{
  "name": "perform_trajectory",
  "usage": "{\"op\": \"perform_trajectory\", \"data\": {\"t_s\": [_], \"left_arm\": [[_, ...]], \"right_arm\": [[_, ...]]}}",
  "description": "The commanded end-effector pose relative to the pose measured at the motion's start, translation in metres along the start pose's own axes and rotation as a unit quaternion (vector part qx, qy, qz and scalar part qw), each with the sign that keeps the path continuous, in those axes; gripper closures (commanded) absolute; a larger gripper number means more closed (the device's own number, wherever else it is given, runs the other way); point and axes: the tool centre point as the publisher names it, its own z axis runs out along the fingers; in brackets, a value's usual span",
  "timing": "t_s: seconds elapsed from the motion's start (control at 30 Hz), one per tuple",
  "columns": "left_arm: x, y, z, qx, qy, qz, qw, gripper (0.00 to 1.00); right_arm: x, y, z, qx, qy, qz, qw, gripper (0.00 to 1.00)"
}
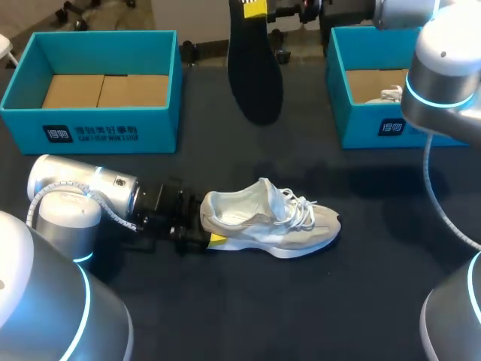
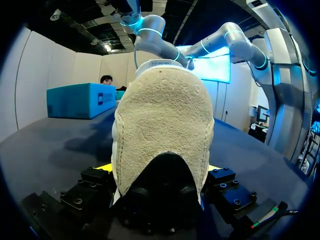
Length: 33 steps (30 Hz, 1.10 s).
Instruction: Take the shoe out of the shoebox, open the shoe tongue, remove and reinsert the insole, then place the shoe into the shoebox
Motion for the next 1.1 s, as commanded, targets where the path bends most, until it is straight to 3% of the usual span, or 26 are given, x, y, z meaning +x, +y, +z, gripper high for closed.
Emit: {"op": "perform_trajectory", "data": {"t_s": [0.03, 0.43, 0.83, 1.1], "left_arm": [[0.000, 0.001, 0.001, 0.000, 0.000, 0.000, 1.000, 1.00], [0.000, 0.001, 0.001, 0.000, 0.000, 0.000, 1.000, 1.00], [0.000, 0.001, 0.001, 0.000, 0.000, 0.000, 1.000, 1.00], [0.000, 0.001, 0.001, 0.000, 0.000, 0.000, 1.000, 1.00]], "right_arm": [[0.000, -0.003, 0.001, -0.016, 0.000, 0.000, 1.000, 1.00], [0.005, -0.006, -0.005, -0.009, -0.006, 0.018, 1.000, 1.00], [0.053, -0.012, -0.030, 0.026, -0.027, 0.087, 0.996, 1.00], [0.090, -0.024, -0.039, 0.011, -0.037, 0.082, 0.996, 1.00]]}}
